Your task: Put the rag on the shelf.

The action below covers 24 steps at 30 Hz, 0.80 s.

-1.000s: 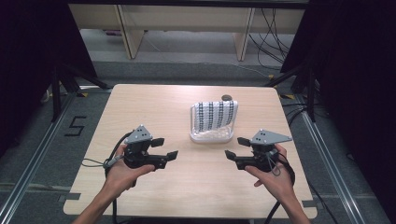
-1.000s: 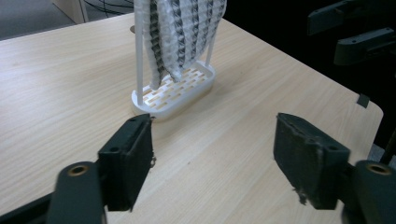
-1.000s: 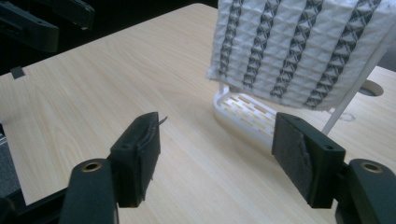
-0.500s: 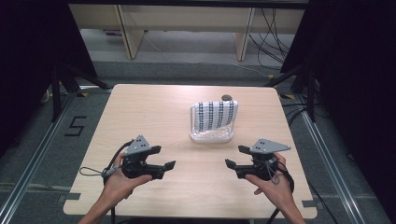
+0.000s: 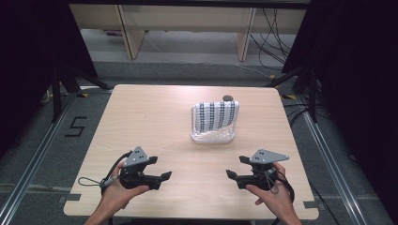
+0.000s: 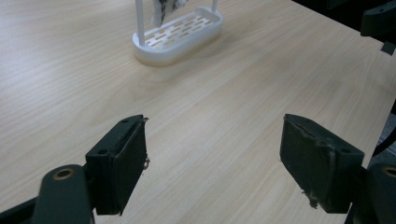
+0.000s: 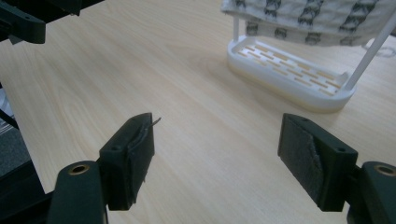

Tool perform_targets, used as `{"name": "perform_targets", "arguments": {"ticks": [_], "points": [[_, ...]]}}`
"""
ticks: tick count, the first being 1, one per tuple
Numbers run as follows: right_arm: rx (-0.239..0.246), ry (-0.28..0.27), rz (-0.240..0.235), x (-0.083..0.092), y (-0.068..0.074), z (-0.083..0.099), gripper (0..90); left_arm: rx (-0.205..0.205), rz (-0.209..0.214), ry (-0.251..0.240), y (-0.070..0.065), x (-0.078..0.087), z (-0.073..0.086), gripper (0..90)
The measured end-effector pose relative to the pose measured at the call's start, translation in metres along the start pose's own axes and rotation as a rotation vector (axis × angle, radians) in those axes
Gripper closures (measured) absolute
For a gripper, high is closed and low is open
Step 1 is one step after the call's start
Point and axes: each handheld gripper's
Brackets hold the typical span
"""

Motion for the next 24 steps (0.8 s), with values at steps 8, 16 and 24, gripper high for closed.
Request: {"name": "perform_targets", "arguments": {"ticks": [8,16,24], "points": [[-0.015,0.047,-0.009,-0.009,0.001,0.018,27.7,0.003,0.012,0.034,-0.001,-0.005,0.019,22.6],[0.001,0.099,-0.007,-0.016,0.007,0.037,27.2,-0.043,-0.019,0.079,-0.003,-0.006,0.037,22.6],[-0.006,0.111,-0.006,-0.017,0.011,0.044,26.5,-0.067,-0.04,0.111,-0.006,-0.006,0.048,22.7]]}}
Point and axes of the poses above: each handheld gripper's, and its own axes: x roughly backward along the jaws, z roughly out of its underside, y roughly to its left, and after that the axes turned 6 degrees about y, right-handed
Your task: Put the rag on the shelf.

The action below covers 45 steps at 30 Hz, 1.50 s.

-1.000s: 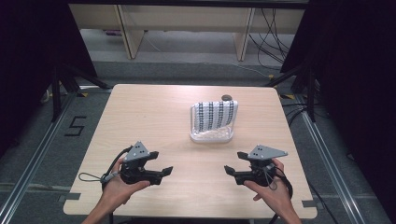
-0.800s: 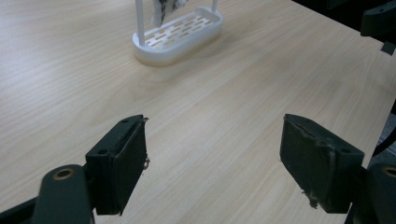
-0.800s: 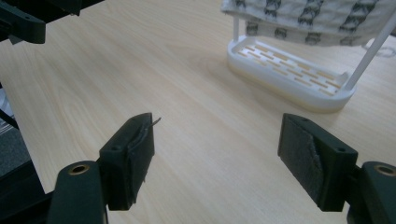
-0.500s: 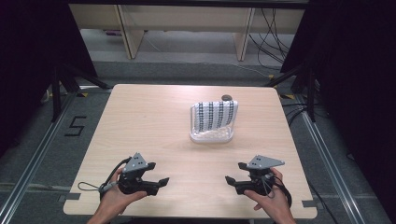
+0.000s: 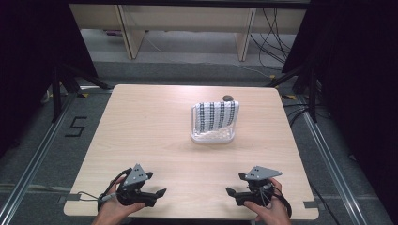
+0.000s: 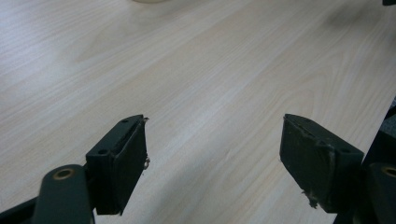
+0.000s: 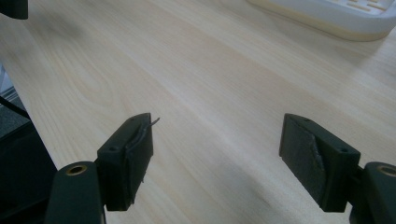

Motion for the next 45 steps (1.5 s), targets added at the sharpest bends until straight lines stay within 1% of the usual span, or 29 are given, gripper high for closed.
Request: {"name": "perform_targets", "arguments": {"ticks": [1,2,3,4,5,6,7,8,9,10,11,13,14,15,16,17,18,19,22,23,27,28,29,30,35,36,37,45], "points": [[-0.019,0.009,-0.001,0.0,0.001,0.001,26.1,0.001,0.006,-0.006,-0.001,-0.001,0.001,22.6],[0.003,0.007,0.004,0.0,0.0,0.002,25.8,-0.01,0.006,0.008,0.0,-0.001,0.002,22.7],[-0.011,0.021,0.007,0.0,0.001,0.003,25.8,-0.012,0.0,0.015,0.001,-0.001,0.003,22.7],[0.006,0.011,0.012,0.0,0.0,0.004,25.8,-0.013,0.002,0.019,0.001,-0.002,0.004,22.6],[-0.003,0.015,0.012,-0.001,0.0,0.005,25.5,-0.003,0.01,0.017,0.0,-0.002,0.005,22.7],[-0.008,0.024,0.012,0.0,0.001,0.006,25.3,-0.009,0.003,0.025,0.0,-0.003,0.007,22.6],[-0.012,0.019,-0.003,-0.001,0.001,0.007,25.3,-0.005,0.0,0.031,-0.001,-0.004,0.008,22.6],[-0.008,0.019,0.011,0.0,0.001,0.008,25.3,-0.003,0.009,0.035,-0.002,-0.005,0.009,22.6],[-0.011,0.019,0.01,0.001,0.001,0.009,25.2,0.007,0.013,0.028,-0.003,-0.007,0.009,22.6],[-0.005,0.017,0.012,0.0,0.001,0.01,25.2,-0.004,0.013,0.033,-0.003,-0.007,0.009,22.6],[-0.012,0.02,0.013,0.001,0.002,0.011,25.2,-0.007,0.013,0.039,-0.003,-0.007,0.009,22.6],[-0.008,0.016,0.013,0.0,0.001,0.012,24.7,-0.002,0.014,0.039,-0.003,-0.008,0.009,22.6],[-0.016,0.021,0.012,0.001,0.002,0.012,24.7,-0.004,0.013,0.04,-0.003,-0.008,0.01,22.6],[-0.012,0.024,0.013,0.0,0.001,0.013,24.7,-0.007,0.011,0.042,-0.003,-0.009,0.01,22.6],[-0.036,0.033,0.008,-0.001,0.003,0.014,24.7,-0.016,0.02,0.047,-0.003,-0.008,0.009,22.6],[-0.036,0.033,0.008,-0.001,0.003,0.014,24.7,-0.01,0.019,0.043,-0.003,-0.009,0.01,22.6],[-0.014,0.029,0.009,-0.001,0.001,0.014,24.6,-0.011,0.019,0.046,-0.003,-0.009,0.01,22.6],[-0.005,0.028,0.006,-0.002,0.0,0.013,24.6,-0.013,0.02,0.048,-0.003,-0.009,0.01,22.6],[-0.009,0.025,0.007,-0.001,0.0,0.013,24.6,-0.01,0.022,0.045,-0.003,-0.009,0.01,22.6],[-0.034,0.032,0.013,0.0,0.001,0.014,24.6,-0.01,0.015,0.044,-0.003,-0.009,0.01,22.6],[-0.032,0.033,0.013,0.0,0.001,0.014,24.6,-0.012,0.015,0.048,-0.002,-0.01,0.01,22.6],[-0.031,0.031,0.013,0.0,0.001,0.014,24.6,-0.005,0.017,0.049,-0.003,-0.01,0.01,22.6],[-0.019,0.026,0.013,-0.001,0.001,0.014,24.6,-0.011,0.019,0.048,-0.003,-0.01,0.01,22.6],[-0.017,0.027,0.012,-0.001,0.001,0.013,24.6,-0.016,0.013,0.055,-0.002,-0.009,0.01,22.6],[-0.016,0.027,0.012,-0.001,0.001,0.013,24.6,-0.012,0.016,0.054,-0.003,-0.01,0.01,22.6],[-0.016,0.027,0.012,-0.001,0.001,0.013,24.6,0.001,0.027,0.044,-0.004,-0.01,0.01,22.6],[-0.016,0.027,0.012,-0.001,0.001,0.013,24.6,-0.007,0.025,0.051,-0.003,-0.01,0.01,22.6],[-0.014,0.024,0.014,-0.001,0.0,0.013,24.6,-0.013,0.02,0.052,-0.002,-0.01,0.01,22.6]]}}
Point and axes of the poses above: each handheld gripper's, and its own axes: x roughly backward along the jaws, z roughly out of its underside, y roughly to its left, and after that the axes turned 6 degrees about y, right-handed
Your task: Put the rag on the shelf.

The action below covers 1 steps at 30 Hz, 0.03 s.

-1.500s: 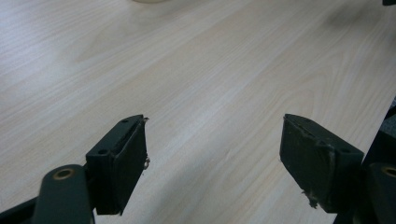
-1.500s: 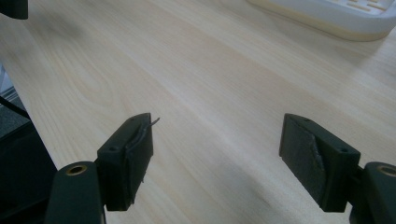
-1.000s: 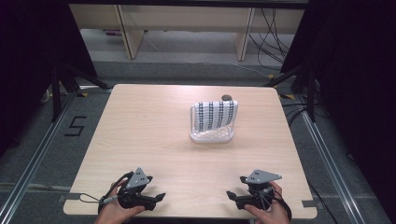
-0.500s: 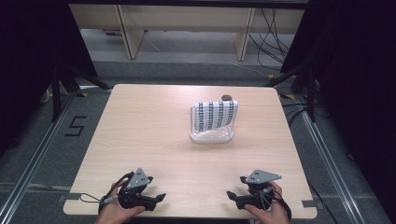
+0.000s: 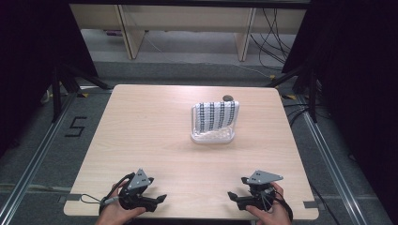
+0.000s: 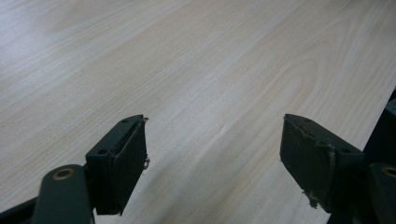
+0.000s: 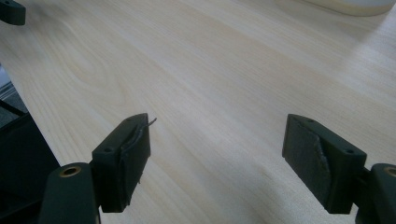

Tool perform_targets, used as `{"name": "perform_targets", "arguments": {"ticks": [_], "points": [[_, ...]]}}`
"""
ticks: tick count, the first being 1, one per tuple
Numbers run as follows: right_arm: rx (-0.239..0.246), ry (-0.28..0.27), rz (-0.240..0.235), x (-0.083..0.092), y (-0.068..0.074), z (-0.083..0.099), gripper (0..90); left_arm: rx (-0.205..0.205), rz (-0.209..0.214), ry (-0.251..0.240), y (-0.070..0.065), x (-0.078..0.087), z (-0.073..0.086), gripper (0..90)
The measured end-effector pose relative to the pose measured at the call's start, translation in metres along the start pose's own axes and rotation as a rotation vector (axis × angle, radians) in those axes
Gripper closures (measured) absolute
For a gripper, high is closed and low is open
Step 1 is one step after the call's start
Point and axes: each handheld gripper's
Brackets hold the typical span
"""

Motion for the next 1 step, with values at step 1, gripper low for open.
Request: {"name": "perform_targets", "arguments": {"ticks": [1], "points": [[-0.014,0.009,-0.002,0.0004,0.0006,0.0001,24.6,0.003,-0.006,-0.001,0.0004,-0.0003,0.0,22.6]]}}
Point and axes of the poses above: each handheld gripper's, and its own axes: x roughly backward along the jaws, z roughly out of its underside, y roughly to its left, and after that the axes turned 6 degrees about y, right-handed
